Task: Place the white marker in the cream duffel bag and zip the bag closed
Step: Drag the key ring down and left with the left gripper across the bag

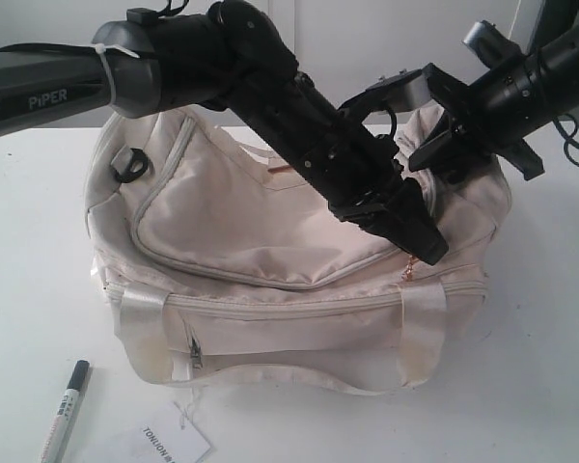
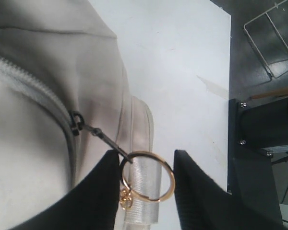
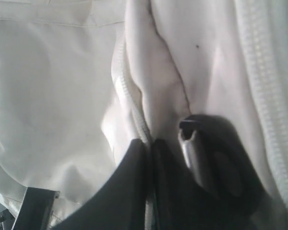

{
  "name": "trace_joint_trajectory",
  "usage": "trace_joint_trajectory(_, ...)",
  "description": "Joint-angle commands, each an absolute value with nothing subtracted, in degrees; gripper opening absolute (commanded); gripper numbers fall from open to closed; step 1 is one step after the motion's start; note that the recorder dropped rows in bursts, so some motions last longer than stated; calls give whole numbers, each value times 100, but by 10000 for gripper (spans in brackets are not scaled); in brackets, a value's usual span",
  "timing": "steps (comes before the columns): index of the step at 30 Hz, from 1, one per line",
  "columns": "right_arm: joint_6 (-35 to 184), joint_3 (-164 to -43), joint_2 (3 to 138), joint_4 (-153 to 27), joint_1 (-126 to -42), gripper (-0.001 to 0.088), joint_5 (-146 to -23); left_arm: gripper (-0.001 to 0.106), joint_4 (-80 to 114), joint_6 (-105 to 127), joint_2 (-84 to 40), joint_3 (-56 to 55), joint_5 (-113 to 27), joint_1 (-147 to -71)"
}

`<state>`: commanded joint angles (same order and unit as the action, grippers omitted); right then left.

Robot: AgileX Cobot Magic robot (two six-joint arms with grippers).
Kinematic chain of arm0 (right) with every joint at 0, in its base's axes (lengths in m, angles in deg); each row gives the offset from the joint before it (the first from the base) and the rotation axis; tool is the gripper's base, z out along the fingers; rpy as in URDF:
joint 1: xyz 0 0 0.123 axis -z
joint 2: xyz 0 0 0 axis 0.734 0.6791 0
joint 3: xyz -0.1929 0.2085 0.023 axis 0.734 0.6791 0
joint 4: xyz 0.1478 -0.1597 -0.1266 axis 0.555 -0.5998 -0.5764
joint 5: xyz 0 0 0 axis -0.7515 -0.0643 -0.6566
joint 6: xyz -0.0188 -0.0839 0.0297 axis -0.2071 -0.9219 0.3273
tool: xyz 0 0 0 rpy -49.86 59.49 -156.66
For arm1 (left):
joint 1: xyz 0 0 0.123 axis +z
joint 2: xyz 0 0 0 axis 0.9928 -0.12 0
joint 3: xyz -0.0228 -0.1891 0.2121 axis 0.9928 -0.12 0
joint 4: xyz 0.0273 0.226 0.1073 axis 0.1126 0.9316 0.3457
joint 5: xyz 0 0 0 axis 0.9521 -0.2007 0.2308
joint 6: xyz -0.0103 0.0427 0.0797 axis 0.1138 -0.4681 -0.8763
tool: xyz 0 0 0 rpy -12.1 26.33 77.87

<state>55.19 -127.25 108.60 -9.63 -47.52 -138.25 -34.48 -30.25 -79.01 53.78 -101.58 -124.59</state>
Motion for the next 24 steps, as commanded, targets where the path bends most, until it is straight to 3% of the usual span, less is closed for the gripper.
trace_joint_trajectory(24, 5396, -12725, 10760, -974, -4720, 0, -13320, 0, -2103, -2830, -7901, 5378, -10847, -12459)
